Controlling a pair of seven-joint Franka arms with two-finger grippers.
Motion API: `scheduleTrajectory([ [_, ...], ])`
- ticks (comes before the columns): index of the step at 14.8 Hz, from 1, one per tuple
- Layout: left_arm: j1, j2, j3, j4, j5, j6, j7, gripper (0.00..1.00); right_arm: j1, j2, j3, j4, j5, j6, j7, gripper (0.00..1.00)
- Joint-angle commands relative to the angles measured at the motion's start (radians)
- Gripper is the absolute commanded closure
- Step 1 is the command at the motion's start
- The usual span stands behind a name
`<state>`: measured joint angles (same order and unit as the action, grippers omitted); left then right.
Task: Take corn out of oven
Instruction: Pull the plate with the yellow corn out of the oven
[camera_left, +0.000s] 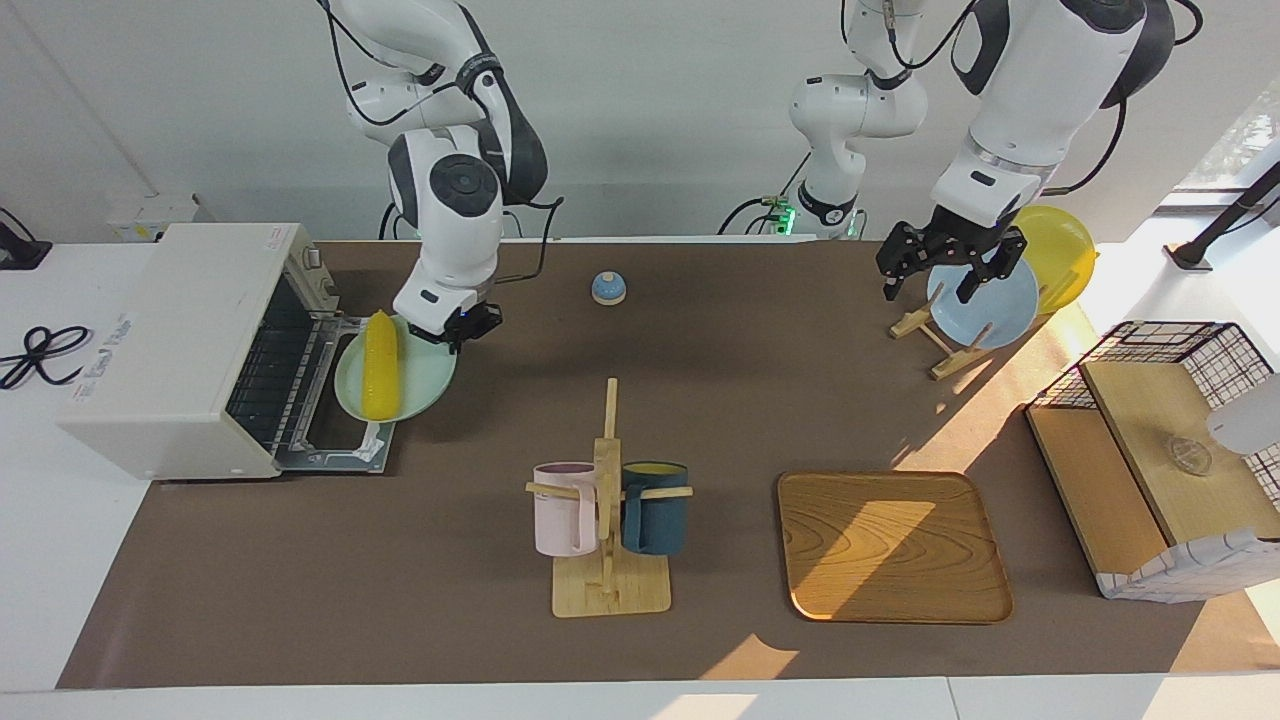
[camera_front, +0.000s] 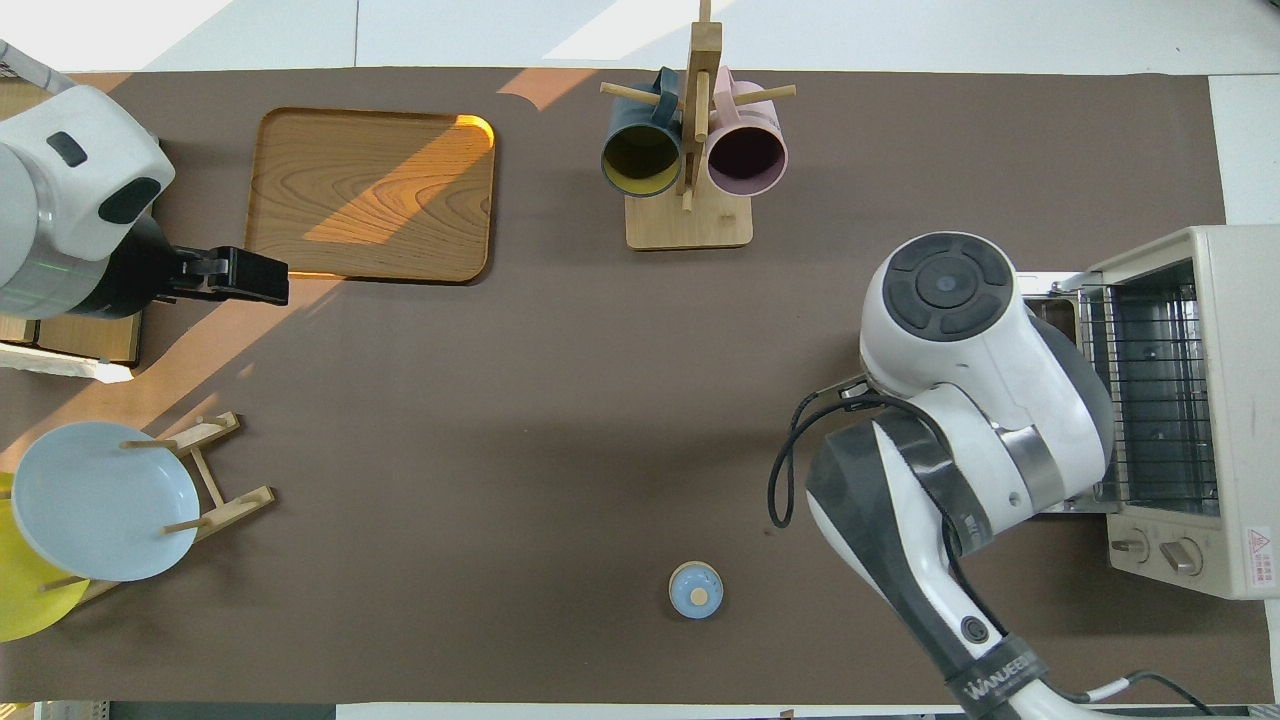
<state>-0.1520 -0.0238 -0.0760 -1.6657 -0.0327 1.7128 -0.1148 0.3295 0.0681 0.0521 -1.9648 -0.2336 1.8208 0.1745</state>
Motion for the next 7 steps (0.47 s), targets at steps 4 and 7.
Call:
scheduleTrajectory([
  [4, -0.015, -0.013, 0.004, -0.042, -0.018, 0.027, 0.014, 0.0, 0.271, 0.322, -0.002, 0.398, -0.013, -0.213, 0.388, 1.0],
  [7, -0.014, -0.016, 0.004, -0.049, -0.018, 0.028, 0.015, 0.0, 0.306, 0.412, 0.002, 0.477, 0.043, -0.19, 0.499, 1.0],
])
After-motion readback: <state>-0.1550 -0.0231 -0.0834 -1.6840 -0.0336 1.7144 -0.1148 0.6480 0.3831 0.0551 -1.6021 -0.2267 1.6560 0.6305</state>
